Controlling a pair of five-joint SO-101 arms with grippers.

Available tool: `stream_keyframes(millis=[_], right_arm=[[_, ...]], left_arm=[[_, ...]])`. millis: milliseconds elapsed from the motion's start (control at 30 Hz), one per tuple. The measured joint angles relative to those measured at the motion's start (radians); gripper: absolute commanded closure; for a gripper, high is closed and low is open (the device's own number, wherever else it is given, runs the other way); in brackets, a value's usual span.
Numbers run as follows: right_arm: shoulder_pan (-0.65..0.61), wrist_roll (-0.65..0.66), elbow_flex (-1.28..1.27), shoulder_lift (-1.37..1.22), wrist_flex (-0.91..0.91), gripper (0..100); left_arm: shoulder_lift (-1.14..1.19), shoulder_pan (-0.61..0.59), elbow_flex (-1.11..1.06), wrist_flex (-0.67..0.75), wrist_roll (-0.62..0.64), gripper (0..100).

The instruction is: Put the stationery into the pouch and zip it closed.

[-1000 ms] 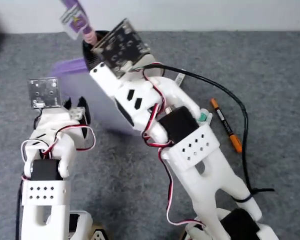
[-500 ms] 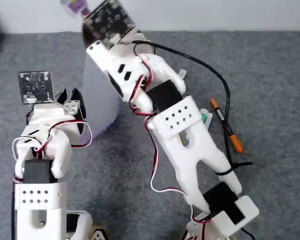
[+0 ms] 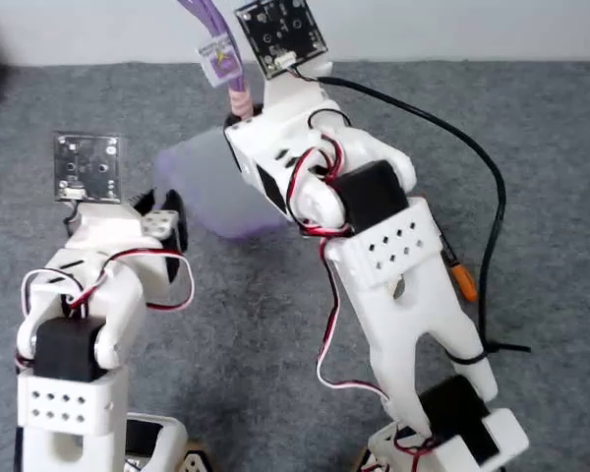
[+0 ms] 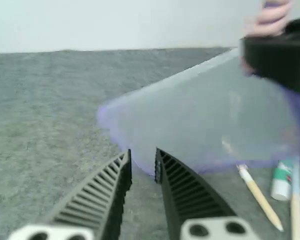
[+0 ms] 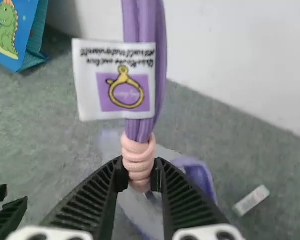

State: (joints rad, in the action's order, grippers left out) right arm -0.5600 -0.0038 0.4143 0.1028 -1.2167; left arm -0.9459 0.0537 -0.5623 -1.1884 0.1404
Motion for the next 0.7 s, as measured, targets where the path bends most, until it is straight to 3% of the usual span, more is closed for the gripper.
stream_keyframes(millis=[700], right_arm=[[-0.109, -0.014, -0.002, 0.035, -0.092, 99.1]], left_arm=[[0.000, -0.048, 0.180, -0.235, 0.000, 92]])
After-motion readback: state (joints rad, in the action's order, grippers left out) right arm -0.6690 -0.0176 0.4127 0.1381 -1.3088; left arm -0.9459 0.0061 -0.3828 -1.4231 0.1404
